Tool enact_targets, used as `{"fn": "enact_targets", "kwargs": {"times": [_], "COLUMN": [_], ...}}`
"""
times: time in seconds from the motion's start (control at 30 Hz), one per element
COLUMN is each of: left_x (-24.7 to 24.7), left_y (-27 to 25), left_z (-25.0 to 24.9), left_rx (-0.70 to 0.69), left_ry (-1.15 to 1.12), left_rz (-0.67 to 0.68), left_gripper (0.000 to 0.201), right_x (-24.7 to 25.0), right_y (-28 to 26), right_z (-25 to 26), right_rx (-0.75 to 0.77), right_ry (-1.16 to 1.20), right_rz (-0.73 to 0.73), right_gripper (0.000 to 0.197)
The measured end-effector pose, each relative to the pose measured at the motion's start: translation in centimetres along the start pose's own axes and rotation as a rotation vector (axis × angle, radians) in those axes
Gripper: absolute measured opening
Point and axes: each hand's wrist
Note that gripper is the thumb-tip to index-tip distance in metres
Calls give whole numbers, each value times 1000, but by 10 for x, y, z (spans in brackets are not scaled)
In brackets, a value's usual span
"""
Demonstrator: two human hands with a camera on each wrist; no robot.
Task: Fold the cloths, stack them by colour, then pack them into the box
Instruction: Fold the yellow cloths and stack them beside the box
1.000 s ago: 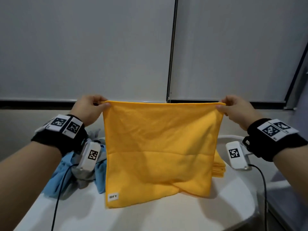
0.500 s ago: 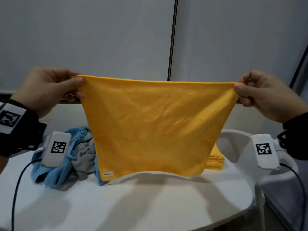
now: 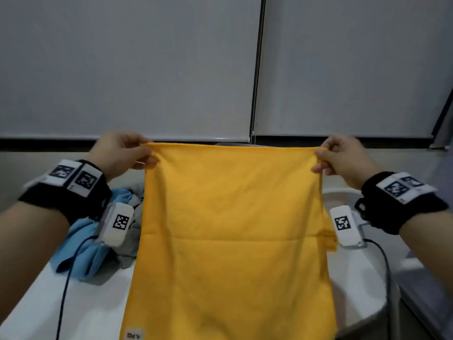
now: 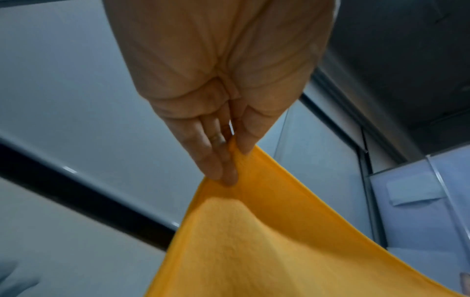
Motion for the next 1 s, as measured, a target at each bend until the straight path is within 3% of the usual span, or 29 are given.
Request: {"fn": "enact_targets", "kwargs": {"times": [0.13, 0.3, 0.4, 0.53, 0.73, 1.0], "left_x": [-17, -28, -32, -30, -45, -53], "left_y": [8, -4, -34, -79, -123, -131], "left_z": [44, 79, 101, 128, 155, 166], "left_rx": [1, 28, 18, 110, 137, 151], "left_ry": [186, 258, 291, 364, 560, 673], "left_rz": [7, 74, 184, 376, 652, 707], "left_gripper": [20, 15, 13, 10, 20, 17], "right_x": [-23, -32, -29, -22, -25, -32], "right_y": [7, -5, -36, -86, -132, -134], "right_z": [-43, -72, -94, -134, -161, -175], "right_rx": [-65, -70, -74, -76, -232, -205], "right_ry": [-62, -120, -213, -403, -515, -587], "right_rz": [3, 17, 133, 346, 485, 537], "right_gripper": [24, 28, 31, 41, 30, 27]}}
Point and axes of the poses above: each hand's wrist, its own y-axis towards the middle knuckle, its own x-axis out of the back of the hand, z = x × y, and after that the axes turned 1 degree about -y, right-handed
